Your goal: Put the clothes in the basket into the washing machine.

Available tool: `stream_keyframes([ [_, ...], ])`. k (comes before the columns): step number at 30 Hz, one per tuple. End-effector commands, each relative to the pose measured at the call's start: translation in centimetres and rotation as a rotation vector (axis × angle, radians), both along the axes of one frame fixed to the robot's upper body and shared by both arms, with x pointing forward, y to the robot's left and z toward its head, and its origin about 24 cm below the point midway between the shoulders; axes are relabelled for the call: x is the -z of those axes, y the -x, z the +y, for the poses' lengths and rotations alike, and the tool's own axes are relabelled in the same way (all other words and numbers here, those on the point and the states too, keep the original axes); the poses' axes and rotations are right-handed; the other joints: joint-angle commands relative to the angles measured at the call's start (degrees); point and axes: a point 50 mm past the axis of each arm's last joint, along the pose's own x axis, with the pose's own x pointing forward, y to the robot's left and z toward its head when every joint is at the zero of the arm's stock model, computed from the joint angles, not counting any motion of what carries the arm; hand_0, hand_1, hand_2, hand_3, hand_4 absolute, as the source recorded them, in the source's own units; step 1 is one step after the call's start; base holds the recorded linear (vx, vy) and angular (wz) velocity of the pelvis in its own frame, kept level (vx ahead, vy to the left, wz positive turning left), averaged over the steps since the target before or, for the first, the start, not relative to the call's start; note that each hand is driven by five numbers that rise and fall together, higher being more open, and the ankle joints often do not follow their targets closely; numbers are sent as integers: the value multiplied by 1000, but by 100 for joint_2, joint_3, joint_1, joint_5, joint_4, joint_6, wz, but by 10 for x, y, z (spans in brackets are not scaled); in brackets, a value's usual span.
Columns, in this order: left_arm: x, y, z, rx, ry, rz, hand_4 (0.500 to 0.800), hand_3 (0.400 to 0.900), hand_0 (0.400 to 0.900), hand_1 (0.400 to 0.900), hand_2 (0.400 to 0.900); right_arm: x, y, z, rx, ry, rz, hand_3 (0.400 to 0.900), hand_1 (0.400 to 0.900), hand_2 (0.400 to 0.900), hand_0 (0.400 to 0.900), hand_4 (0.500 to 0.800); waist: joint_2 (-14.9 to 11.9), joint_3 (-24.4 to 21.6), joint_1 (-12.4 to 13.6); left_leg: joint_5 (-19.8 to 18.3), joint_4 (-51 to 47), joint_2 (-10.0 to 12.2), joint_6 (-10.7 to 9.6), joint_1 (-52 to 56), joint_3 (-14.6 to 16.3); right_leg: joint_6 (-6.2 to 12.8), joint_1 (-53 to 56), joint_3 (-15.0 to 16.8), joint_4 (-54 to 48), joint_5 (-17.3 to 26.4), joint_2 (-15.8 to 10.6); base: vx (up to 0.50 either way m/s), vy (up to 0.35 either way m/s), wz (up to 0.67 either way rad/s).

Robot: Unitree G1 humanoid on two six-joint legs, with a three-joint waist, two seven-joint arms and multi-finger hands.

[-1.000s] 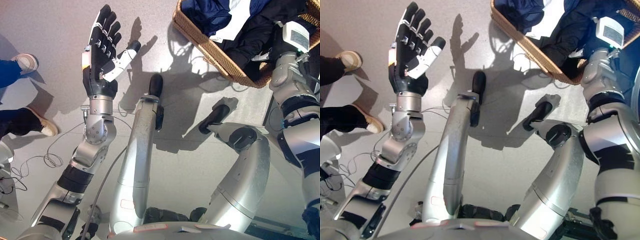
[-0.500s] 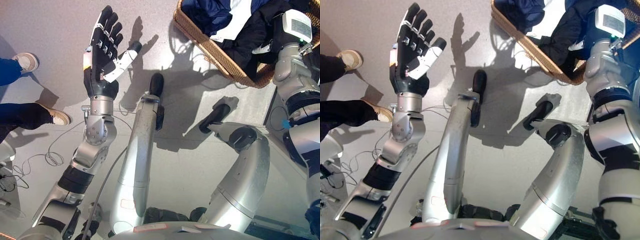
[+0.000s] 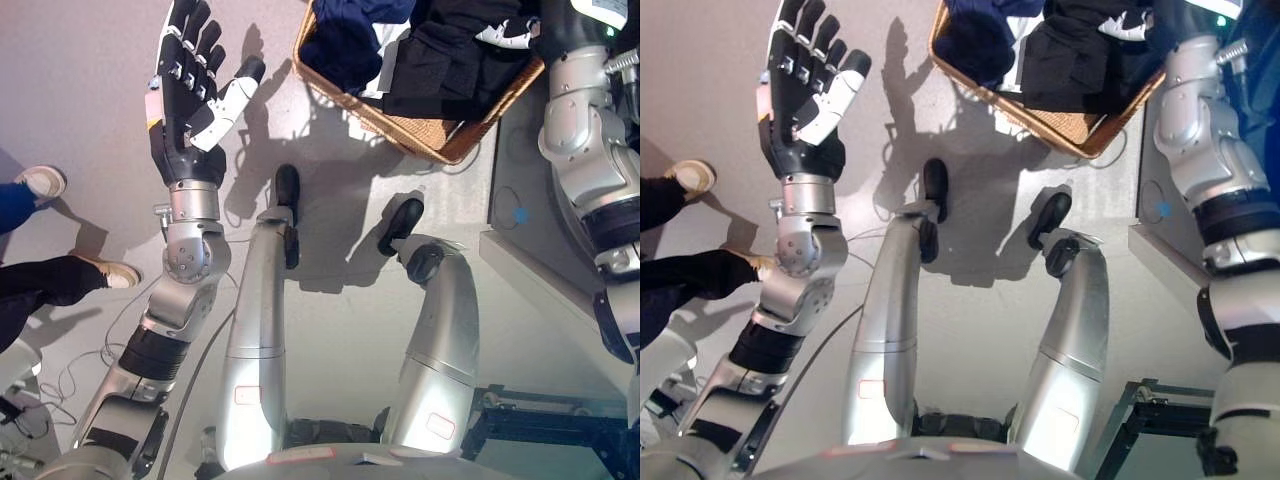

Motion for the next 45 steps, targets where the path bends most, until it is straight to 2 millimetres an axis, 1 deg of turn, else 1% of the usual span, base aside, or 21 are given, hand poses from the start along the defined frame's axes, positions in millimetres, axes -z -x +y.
stream_keyframes([
  [1, 11, 15, 11, -75, 36, -37, 800, 900, 900, 900, 900, 21, 13, -8, -12, -70, -74, 400, 400, 400, 400, 500, -133, -1074, -104, -563, 50, 37, -137, -153, -389, 305, -499, -14, -196, 257, 282, -1, 2, -10],
  [3, 12, 15, 14, -90, 40, -32, 800, 900, 900, 900, 900, 27, 19, -18, -4, -192, -121, 400, 400, 400, 400, 500, -138, -1082, -155, -577, -27, 64, -133, -56, -358, 306, -415, -21, -280, 259, 307, -3, -3, -12],
  [4, 16, 13, 17, -108, 46, -13, 800, 900, 900, 900, 900, 28, 24, -24, -5, -303, -186, 400, 400, 400, 400, 500, -121, -1091, -219, -591, -64, 84, -120, -11, -315, 300, -382, -8, -309, 240, 348, -3, -1, -10],
  [5, 16, 13, 17, -106, 42, -12, 800, 900, 900, 900, 900, 29, 25, -25, -3, -306, -185, 400, 400, 400, 400, 500, -142, -1094, -199, -592, -68, 87, -119, -3, -307, 300, -379, -1, -311, 240, 351, -2, 0, -12],
  [8, 19, 12, 17, -110, 38, 2, 800, 900, 900, 900, 900, 30, 32, -48, 74, -489, -300, 400, 400, 400, 400, 500, -115, -1129, -278, -627, -67, 91, -92, -1, -270, 285, -392, 41, -332, 213, 400, -3, -5, -9],
  [11, 22, 11, 16, -107, 42, 17, 800, 900, 900, 900, 900, 36, 35, -66, 139, -612, -355, 400, 400, 400, 400, 500, -59, -1188, -299, -648, -45, 101, -80, -17, -266, 290, -448, 87, -312, 204, 429, 7, 0, -4],
  [12, 23, 10, 15, -100, 35, 24, 800, 900, 900, 900, 900, 39, 36, -79, 190, -713, -393, 400, 400, 400, 400, 500, -11, -1218, -302, -652, -37, 91, -81, -19, -264, 288, -467, 112, -292, 205, 438, 0, 0, 0],
  [13, 23, 10, 14, -100, 35, 23, 800, 900, 900, 900, 900, 38, 35, -79, 189, -715, -396, 400, 400, 400, 400, 500, -12, -1212, -298, -653, -34, 93, -81, -23, -262, 288, -473, 115, -290, 205, 440, 0, 0, 0],
  [16, 27, 11, 12, -76, 18, 40, 800, 900, 900, 900, 900, 33, 41, -112, 351, -773, -428, 400, 400, 400, 400, 500, 65, -1268, -231, -654, -38, 95, -99, -6, -223, 300, -494, 151, -269, 223, 424, 0, 0, 0],
  [17, 26, 10, 12, -75, 21, 38, 800, 900, 900, 900, 900, 31, 41, -113, 350, -772, -431, 400, 400, 400, 400, 500, 79, -1259, -228, -656, -37, 98, -99, -9, -220, 301, -499, 154, -269, 224, 428, 0, 0, 0],
  [18, 28, 11, 9, -55, 2, 45, 800, 900, 900, 900, 900, 30, 47, -130, 441, -801, -443, 400, 400, 400, 400, 500, 110, -1299, -178, -652, -46, 100, -111, 0, -211, 311, -499, 171, -264, 226, 408, 0, 0, 0],
  [20, 29, 11, 3, -28, -21, 52, 800, 900, 900, 900, 900, 37, 55, -150, 547, -886, -442, 400, 400, 400, 400, 500, 171, -1317, -132, -641, -40, 102, -126, 5, -199, 316, -504, 178, -232, 213, 386, 16, -16, 3],
  [22, 33, 11, -1, -1, -44, 71, 800, 900, 900, 900, 900, 50, 62, -167, 663, -872, -353, 400, 400, 400, 400, 500, 213, -1339, -72, -638, -20, 94, -138, 4, -193, 318, -505, 186, -200, 205, 376, 9, -14, 4],
  [23, 33, 11, -1, 0, -41, 71, 800, 900, 900, 900, 900, 48, 62, -168, 662, -871, -353, 400, 400, 400, 400, 500, 228, -1342, -71, -642, -16, 96, -139, -1, -194, 318, -509, 185, -198, 203, 377, 0, 0, 0],
  [25, 35, 12, -2, 21, -69, 82, 800, 900, 900, 900, 900, 57, 80, -189, 811, -861, -302, 400, 400, 400, 400, 500, 285, -1373, -31, -641, -7, 101, -165, -13, -174, 337, -538, 198, -173, 216, 355, 0, 0, 0],
  [26, 35, 12, -2, 22, -67, 82, 800, 900, 900, 900, 900, 56, 80, -189, 812, -860, -304, 400, 400, 400, 400, 500, 291, -1375, -25, -643, -5, 103, -164, -18, -171, 338, -546, 202, -171, 216, 356, 0, 0, 0],
  [27, 37, 14, -2, 30, -88, 88, 800, 900, 900, 900, 900, 54, 91, -198, 886, -861, -320, 400, 400, 400, 400, 500, 309, -1385, 6, -641, 13, 108, -167, -25, -158, 330, -571, 214, -150, 214, 336, 0, 0, 0],
  [31, 43, 19, -1, 40, -92, 117, 800, 900, 900, 900, 900, 45, 105, -209, 967, -803, -326, 400, 400, 400, 400, 500, 385, -1407, 13, -656, 142, 103, -172, -99, -159, 323, -671, 268, -16, 200, 328, 8, -2, 0],
  [37, 47, 23, 2, 35, -100, 133, 800, 900, 900, 900, 900, 45, 122, -221, 1032, -802, -348, 400, 400, 400, 400, 500, 448, -1442, -34, -658, 137, 114, -205, -123, -164, 318, -702, 281, 22, 170, 296, 11, -5, 1],
  [42, 47, 23, 4, 20, -97, 136, 800, 900, 900, 900, 900, 58, 130, -227, 1067, -834, -337, 400, 400, 400, 400, 500, 447, -1478, -122, -668, 145, 122, -211, -140, -153, 306, -711, 278, 10, 172, 339, 19, -7, -6],
  [45, 49, 23, 5, 15, -93, 145, 800, 900, 900, 900, 900, 72, 134, -228, 1093, -857, -318, 400, 400, 400, 400, 500, 454, -1493, -165, -681, 153, 133, -211, -147, -156, 308, -697, 283, -7, 178, 369, 9, -3, -7],
])
